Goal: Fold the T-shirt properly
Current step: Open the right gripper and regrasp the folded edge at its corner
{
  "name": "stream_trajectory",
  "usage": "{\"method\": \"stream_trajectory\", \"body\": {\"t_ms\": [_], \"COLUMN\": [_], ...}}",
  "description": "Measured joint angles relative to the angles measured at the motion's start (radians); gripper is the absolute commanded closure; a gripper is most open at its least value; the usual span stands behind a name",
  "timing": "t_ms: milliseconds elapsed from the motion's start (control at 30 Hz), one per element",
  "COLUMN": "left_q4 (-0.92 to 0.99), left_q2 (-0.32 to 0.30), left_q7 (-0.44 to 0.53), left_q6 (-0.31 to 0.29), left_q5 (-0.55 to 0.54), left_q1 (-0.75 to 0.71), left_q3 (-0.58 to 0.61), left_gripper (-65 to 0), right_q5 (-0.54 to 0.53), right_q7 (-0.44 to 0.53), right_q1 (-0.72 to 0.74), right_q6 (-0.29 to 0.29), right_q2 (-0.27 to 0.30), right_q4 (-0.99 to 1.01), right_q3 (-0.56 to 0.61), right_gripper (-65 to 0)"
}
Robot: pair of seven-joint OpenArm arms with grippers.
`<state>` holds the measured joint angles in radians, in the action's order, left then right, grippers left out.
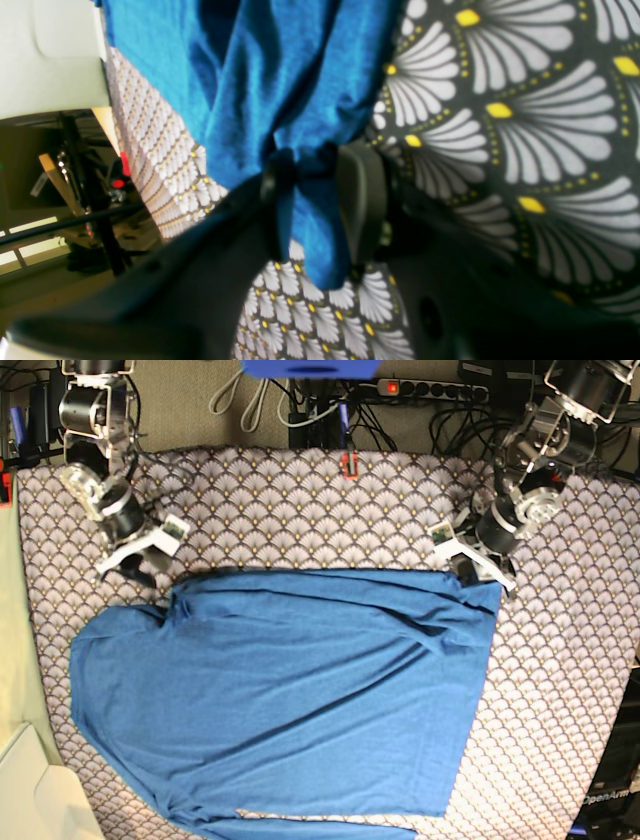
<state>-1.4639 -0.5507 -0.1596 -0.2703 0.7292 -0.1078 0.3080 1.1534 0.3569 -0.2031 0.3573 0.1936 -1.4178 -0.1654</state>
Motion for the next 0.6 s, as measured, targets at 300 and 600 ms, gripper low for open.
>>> {"method": "stream_trajectory", "body": {"t_ms": [300,600], "left_q4": [0.001,0.001], "left_q2": [0.0,0.0], "left_q7": [0.0,0.0], "left_q6": [0.0,0.0], "left_q5": [0.0,0.0], "left_q1": [0.0,0.0], "left_q3": [0.0,-0.002], "left_gripper": [-18.1,-18.1], "right_q5": [0.025,0.027], "right_q7": [0.064,0.071], "right_q1": [0.005,0.022], "right_q6": [-0.019,-0.018], "right_q2": [-0.003,-0.015], "right_q4": [0.013,0.014], "right_q3": [-0.01,-0.005], "right_gripper": [-34.7,-34.7]}}
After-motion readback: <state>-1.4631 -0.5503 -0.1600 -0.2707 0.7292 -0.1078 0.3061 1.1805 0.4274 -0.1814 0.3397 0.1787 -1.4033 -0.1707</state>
